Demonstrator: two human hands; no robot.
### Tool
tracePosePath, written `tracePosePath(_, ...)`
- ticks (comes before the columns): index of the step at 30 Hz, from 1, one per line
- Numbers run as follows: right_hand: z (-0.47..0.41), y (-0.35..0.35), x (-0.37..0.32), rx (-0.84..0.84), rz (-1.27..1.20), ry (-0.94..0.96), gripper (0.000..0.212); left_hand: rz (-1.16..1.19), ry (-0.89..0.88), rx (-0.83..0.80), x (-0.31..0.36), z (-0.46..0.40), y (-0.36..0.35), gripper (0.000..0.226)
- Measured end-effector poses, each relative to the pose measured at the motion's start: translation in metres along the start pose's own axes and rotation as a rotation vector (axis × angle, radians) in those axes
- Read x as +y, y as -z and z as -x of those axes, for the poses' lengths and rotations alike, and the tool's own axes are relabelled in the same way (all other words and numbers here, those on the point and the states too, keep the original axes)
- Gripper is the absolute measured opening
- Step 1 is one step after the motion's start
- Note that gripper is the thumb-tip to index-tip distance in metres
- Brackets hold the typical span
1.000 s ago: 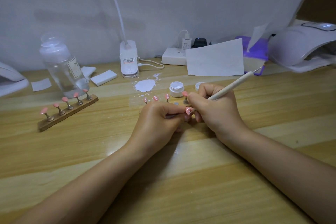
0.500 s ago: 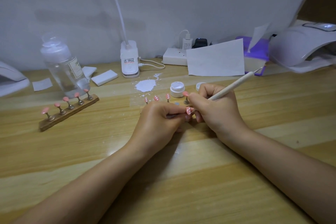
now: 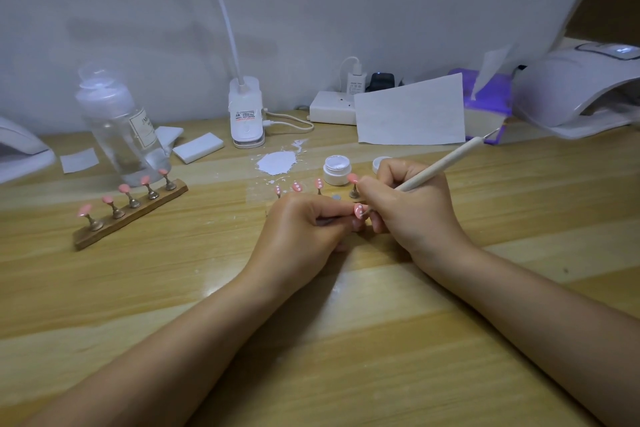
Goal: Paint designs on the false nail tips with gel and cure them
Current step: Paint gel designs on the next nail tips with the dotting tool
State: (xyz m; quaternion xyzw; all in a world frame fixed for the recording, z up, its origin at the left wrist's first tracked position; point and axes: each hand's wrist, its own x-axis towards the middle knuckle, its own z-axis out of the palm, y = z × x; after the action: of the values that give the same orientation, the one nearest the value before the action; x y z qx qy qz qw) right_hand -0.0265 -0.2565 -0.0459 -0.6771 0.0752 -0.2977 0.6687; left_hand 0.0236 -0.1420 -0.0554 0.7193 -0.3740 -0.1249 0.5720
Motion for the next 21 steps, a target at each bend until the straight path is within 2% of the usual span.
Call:
tracePosePath(16,0.0003,0.0000,-0.0001,0.001,0.017,0.006,0.052,-0.014,0.014,0.015,0.0002,0.0003,-0.0002,0.022)
tracePosePath(21,0.0009,-0.0002,-0.0031,0.033,-0.031,-0.032,0.041,-0.012,0.012,0.022,0.0006,0.0007,-0.0004,0.023)
